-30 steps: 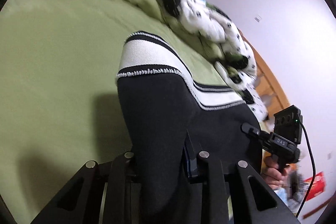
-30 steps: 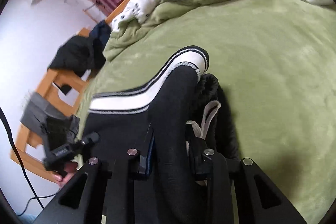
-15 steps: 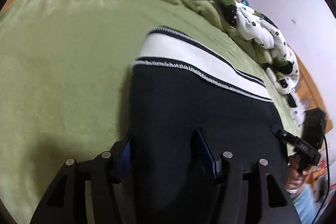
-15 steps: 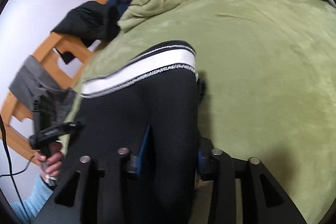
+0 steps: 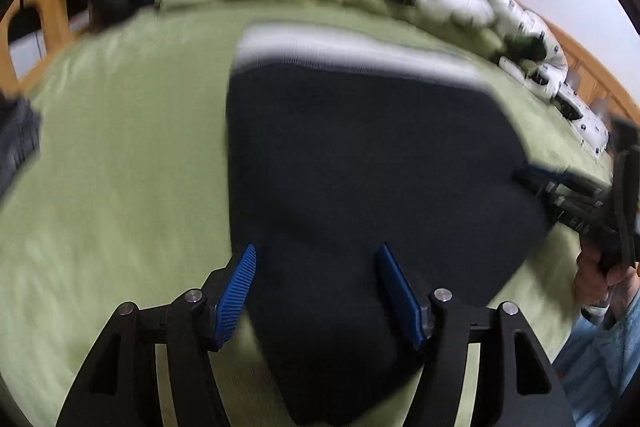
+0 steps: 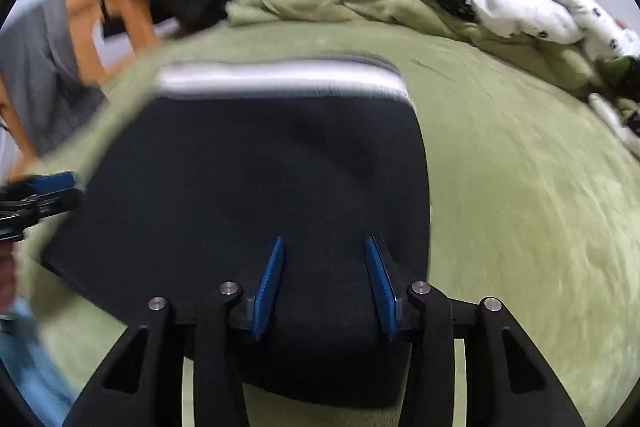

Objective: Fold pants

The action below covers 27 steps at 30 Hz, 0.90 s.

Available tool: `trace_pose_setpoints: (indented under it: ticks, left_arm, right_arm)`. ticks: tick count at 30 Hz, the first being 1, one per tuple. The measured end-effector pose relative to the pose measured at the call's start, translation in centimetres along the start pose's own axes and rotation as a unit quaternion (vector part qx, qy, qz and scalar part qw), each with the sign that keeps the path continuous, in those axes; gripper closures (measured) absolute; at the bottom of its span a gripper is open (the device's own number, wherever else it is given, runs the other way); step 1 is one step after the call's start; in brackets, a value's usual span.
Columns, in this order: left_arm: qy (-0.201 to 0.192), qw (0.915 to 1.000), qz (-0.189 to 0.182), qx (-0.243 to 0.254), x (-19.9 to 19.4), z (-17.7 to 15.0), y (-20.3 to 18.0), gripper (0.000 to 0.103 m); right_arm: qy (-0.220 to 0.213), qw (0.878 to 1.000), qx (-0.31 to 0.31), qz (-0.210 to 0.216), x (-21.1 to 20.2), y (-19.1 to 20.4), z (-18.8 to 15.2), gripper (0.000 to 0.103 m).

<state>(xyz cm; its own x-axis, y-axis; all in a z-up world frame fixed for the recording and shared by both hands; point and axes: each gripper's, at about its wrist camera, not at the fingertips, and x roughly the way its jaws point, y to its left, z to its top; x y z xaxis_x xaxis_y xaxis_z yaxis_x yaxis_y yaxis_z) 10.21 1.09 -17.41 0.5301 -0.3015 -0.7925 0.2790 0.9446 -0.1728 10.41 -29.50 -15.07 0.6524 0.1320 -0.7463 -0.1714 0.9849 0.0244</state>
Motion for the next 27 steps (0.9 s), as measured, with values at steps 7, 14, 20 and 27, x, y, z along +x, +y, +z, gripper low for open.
trace_pose_setpoints:
  ticks: [7,14,20,27]
  left_arm:
    - [-0.021,0.9992,0.032,0.014,-5.3,-3.1,0.5,0.04]
    - [-0.012,0.9967,0.077,0.019,-6.3,-4.1,-1.1,0.04]
    - [-0.011,0.9932,0.111,0.032,-6.7,-5.2,-1.1,0.04]
    - [-0.004,0.9824,0.167,0.084,-5.3,-6.0,-2.2,0.042]
  right_arm:
    - [0.009,0.999,0.033,0.033,-3.6,-1.2,-1.8,0.06]
    - [0.004,0.993,0.108,0.043,-4.2,-3.3,-5.4,0.053]
    - [0.008,0.995,0.101,0.018,-5.0,-3.4,-5.7,0.053]
    - [0.0,0.994,0.107,0.014,-5.6,-3.7,-5.9,0.053]
